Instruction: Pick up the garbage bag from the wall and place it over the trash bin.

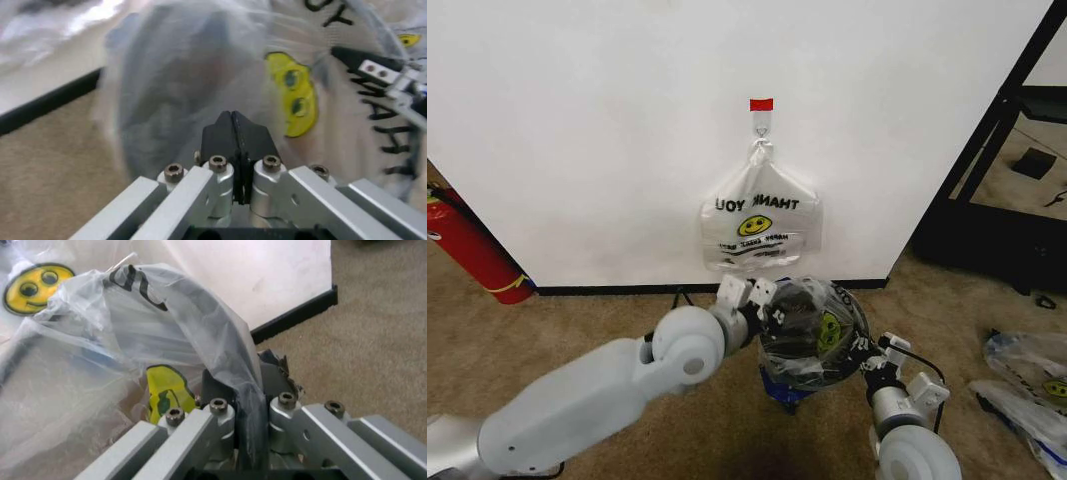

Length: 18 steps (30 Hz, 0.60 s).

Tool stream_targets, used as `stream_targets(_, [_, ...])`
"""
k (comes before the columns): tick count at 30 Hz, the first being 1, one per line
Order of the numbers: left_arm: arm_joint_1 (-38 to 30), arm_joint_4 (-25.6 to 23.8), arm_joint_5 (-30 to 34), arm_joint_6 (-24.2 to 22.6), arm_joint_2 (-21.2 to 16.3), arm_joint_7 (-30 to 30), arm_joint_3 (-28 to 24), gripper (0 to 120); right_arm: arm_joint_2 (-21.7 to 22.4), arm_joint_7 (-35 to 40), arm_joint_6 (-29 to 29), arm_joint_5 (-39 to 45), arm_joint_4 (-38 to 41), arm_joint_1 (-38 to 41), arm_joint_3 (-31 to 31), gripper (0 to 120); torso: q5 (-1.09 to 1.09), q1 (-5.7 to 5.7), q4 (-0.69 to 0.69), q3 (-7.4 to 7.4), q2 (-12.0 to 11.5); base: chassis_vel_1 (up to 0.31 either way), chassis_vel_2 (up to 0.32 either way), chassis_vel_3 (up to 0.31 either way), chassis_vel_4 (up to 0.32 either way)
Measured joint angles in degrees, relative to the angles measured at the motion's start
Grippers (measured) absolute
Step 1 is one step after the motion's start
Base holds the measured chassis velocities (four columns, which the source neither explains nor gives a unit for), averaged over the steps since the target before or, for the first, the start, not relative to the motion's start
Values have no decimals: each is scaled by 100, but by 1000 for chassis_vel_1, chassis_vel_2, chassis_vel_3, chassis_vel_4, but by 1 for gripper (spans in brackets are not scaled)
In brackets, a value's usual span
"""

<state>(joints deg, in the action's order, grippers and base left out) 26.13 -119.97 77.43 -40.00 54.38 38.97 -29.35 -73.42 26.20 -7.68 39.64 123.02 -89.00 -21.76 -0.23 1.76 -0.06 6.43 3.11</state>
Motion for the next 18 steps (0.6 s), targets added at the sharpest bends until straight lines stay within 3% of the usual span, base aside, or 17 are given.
stream_targets(9, [-359, 443, 309, -18, 647, 355, -452, 0, -77, -12, 61, -274, -47, 23, 86, 0, 1, 1, 0, 0, 0, 0, 0, 0, 0])
stream_targets(18, [-616, 1265, 322, 2, 1372, 578, -926, 0, -60, -27, 119, -399, -11, -20, 71, 0, 1, 1, 0, 0, 0, 0, 0, 0, 0])
